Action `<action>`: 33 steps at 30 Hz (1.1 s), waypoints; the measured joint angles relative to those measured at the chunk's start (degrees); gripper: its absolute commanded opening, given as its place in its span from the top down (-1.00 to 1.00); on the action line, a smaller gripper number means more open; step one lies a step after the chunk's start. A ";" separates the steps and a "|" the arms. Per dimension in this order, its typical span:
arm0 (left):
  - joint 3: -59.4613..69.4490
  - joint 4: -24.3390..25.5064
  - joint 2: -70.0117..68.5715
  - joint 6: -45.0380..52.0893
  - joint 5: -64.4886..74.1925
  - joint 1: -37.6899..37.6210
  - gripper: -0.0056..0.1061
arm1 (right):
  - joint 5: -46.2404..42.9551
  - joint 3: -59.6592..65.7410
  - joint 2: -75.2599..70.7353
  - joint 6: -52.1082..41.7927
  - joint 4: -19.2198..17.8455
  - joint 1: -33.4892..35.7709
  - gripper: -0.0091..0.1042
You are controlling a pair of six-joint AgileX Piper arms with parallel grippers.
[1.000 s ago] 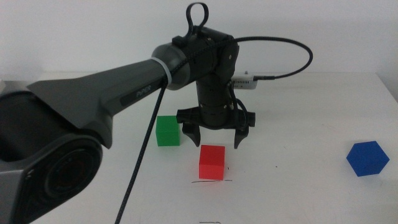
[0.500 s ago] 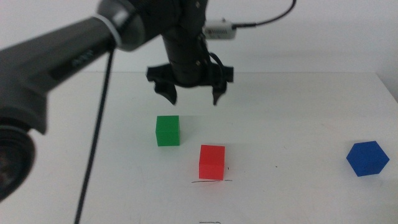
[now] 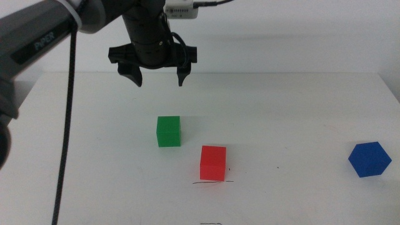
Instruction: Stack red cubes first, then green, then blue cubes in a specific spot.
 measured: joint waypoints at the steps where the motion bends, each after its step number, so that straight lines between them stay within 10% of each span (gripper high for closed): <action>1: 0.00 0.00 0.43 0.06 0.00 0.22 -0.77 | 0.00 0.00 0.00 0.00 0.00 0.00 -0.80; 33: 0.00 -5.66 16.75 2.68 -1.39 1.74 -0.75 | 0.00 0.00 0.00 0.00 0.00 0.00 -0.80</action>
